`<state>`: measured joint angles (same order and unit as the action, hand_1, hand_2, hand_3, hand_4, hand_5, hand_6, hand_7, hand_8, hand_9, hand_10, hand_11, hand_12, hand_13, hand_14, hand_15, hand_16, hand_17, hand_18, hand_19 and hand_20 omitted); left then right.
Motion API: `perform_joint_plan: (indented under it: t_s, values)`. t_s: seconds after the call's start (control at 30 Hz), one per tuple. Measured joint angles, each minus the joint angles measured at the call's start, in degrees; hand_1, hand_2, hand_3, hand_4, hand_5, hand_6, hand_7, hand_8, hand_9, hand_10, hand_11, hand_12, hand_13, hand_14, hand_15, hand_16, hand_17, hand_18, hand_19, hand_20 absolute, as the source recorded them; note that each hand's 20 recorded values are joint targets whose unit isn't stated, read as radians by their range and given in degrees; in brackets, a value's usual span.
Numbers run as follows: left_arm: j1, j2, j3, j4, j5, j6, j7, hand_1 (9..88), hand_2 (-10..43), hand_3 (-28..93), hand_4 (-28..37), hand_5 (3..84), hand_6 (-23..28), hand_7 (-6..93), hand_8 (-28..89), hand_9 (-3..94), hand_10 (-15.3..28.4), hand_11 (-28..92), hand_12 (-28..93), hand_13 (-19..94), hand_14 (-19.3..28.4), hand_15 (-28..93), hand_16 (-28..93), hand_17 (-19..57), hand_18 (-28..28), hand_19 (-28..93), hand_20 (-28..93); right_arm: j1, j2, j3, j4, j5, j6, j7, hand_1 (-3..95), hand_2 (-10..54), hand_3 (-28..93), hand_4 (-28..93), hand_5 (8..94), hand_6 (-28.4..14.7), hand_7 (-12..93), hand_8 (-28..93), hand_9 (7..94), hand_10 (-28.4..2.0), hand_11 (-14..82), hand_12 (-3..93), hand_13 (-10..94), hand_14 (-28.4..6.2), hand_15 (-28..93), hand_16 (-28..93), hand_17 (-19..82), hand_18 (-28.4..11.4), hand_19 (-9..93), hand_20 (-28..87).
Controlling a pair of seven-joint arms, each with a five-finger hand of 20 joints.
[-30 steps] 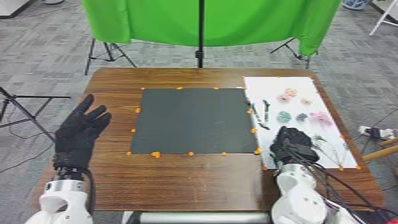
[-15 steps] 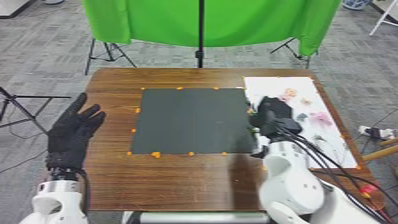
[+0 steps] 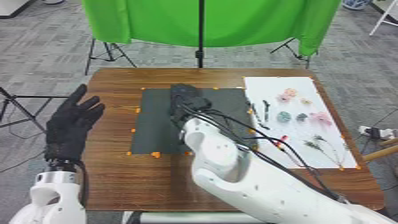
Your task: Arrange flowers
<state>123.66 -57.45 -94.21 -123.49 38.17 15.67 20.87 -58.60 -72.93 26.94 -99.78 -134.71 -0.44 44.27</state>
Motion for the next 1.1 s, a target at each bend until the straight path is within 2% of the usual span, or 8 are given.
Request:
perform_joint_plan:
  t_s: [0.2,0.33,0.4,0.5,0.57,0.73,1.0,1.1]
  values:
    - [-2.4,1.97,1.66,0.14,-0.15,0.36,0.05,23.7,5.5,82,-26.1,35.9,7.7,7.6,-8,33.8,19.8,23,10,21,27.0,56,-11,-8.9,28.4,55,-2,3.2,-4.6,-3.9,5.7,6.4,-2.1,2.1,54.2,-9.5,71,-23,89.0,-4.5,29,13,89.8,-10.7,53.5,25.0,86,-7.2,76,24,52,-22.4,93,42]
    - [-4.4,2.74,2.75,0.6,-0.13,0.24,-0.06,23.6,5.4,82,-26.0,35.9,7.7,7.5,-8,33.8,19.8,23,10,21,27.0,56,-11,-8.9,28.4,55,-2,3.4,-6.1,-4.0,7.6,9.8,-7.0,5.1,53.7,-9.5,70,-22,89.5,-3.7,30,13,89.9,-10.5,57.9,25.6,86,-7.2,79,24,53,-22.7,93,47]
    - [-5.6,2.71,3.1,1.14,0.14,-0.14,-1.0,23.6,5.4,82,-25.9,35.9,7.8,7.6,-8,33.8,19.8,23,10,20,27.1,56,-11,-8.9,28.4,55,-2,3.3,-6.4,-4.0,8.1,11.1,-9.1,6.8,53.0,-9.5,69,-22,90.2,-3.4,29,12,90.4,-10.4,59.1,25.8,87,-7.1,80,24,53,-23.1,93,49]
    - [-7.4,2.28,3.19,1.67,0.75,-0.9,-4.0,23.7,5.5,82,-25.8,35.9,7.8,7.5,-8,33.8,19.8,23,10,21,27.1,56,-11,-8.9,28.4,55,-2,2.4,-6.8,-3.3,8.4,11.4,-10.7,7.9,51.0,-9.5,70,-22,92.2,-2.8,27,12,92.1,-10.5,58.9,25.4,88,-7.3,81,24,54,-23.4,93,50]
    - [-8.1,1.96,3.19,1.79,1.1,-1.4,-5.18,23.6,5.5,82,-25.7,35.9,7.8,7.6,-8,33.8,19.8,23,10,20,27.1,56,-11,-8.9,28.4,55,-2,1.6,-7.0,-2.9,8.5,11.5,-11.1,7.9,48.8,-9.5,71,-22,93.4,-2.4,25,11,93.1,-10.5,57.9,25.4,88,-7.6,80,24,54,-23.5,93,51]
    - [-9.7,1.42,4.0,2.8,1.69,-2.83,-5.57,23.7,5.6,82,-25.5,35.9,7.8,7.6,-8,33.6,19.8,23,10,20,27.1,56,-11,-8.9,28.4,55,-2,1.1,-7.0,-3.7,8.5,12.7,-10.3,8.6,44.6,-4.7,73,-24,93.7,-0.8,28,-7,93.7,-10.8,57.9,23.0,89,-8.2,79,25,54,-23.9,93,49]
    - [-12.0,1.16,5.24,3.89,1.93,-4.27,-6.26,23.7,5.6,82,-25.2,35.9,7.9,7.5,-8,33.5,19.8,23,10,20,27.1,56,-11,-8.9,28.4,55,-2,1.5,-7.0,-4.4,8.5,16.5,-5.0,10.7,42.8,-0.9,71,-26,93.7,0.9,24,-14,93.7,-10.3,55.7,21.5,89,-7.7,75,25,53,-23.7,93,46]
    - [-12.6,0.91,5.35,4.22,2.17,-4.84,-6.77,23.7,5.7,82,-25.2,35.9,7.9,7.5,-8,33.4,19.8,23,10,20,27.0,56,-11,-8.9,28.4,55,-2,1.6,-7.0,-4.7,8.5,16.7,-4.3,11.4,40.7,-2.8,71,-27,93.7,0.9,22,-14,93.7,-10.4,54.8,21.1,89,-7.8,75,25,53,-23.9,93,45]
